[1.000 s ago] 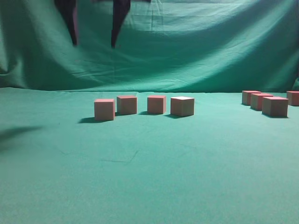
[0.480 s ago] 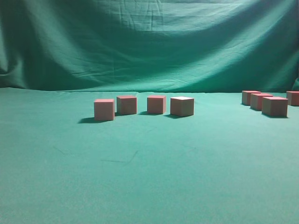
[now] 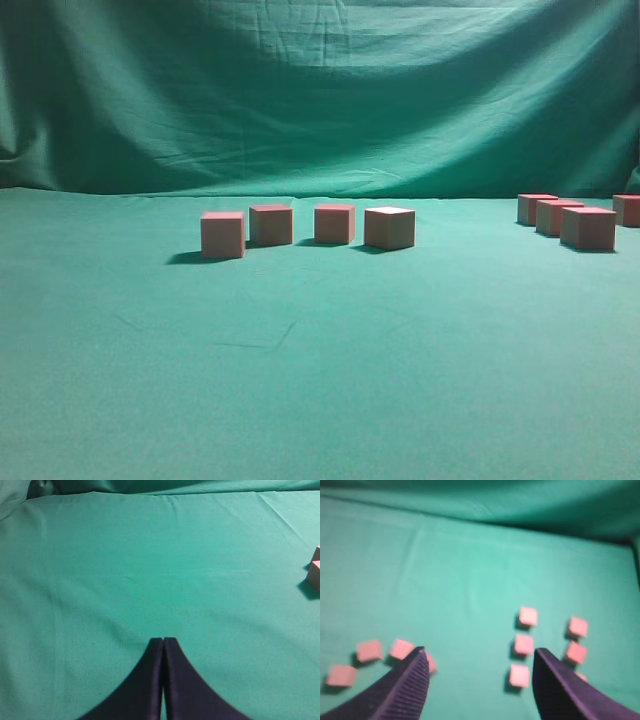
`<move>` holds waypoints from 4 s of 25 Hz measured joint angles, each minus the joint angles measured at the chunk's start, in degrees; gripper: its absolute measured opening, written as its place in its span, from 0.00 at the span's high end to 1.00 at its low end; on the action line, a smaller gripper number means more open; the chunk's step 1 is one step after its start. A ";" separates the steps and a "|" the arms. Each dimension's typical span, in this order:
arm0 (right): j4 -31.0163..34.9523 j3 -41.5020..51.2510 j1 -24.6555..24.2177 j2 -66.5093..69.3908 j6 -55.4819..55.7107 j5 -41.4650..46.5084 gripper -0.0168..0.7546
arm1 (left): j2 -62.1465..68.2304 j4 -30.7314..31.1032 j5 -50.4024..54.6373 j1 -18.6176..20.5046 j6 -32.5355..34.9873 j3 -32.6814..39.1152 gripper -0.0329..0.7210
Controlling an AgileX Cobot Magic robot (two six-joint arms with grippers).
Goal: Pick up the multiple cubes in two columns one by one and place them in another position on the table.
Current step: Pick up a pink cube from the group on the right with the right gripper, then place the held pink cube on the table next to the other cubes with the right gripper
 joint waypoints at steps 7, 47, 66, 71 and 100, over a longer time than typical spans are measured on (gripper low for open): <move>2.63 18.42 -9.80 0.37 0.35 -0.76 0.44 | 0.00 0.00 0.00 0.00 0.00 0.00 0.96; 10.53 28.27 -20.95 23.74 -1.95 -30.80 0.33 | 0.00 0.00 0.00 0.00 0.00 0.00 0.96; 12.34 26.49 -21.00 25.67 -2.48 -28.99 0.64 | 0.00 0.00 0.00 0.00 0.00 0.00 0.96; 13.93 26.49 -21.00 22.59 -2.48 -25.20 0.64 | 0.00 0.00 0.00 0.00 0.00 0.00 0.96; 19.50 7.25 11.38 27.78 -21.68 -11.38 0.64 | 0.00 0.00 0.00 0.00 0.00 0.00 0.96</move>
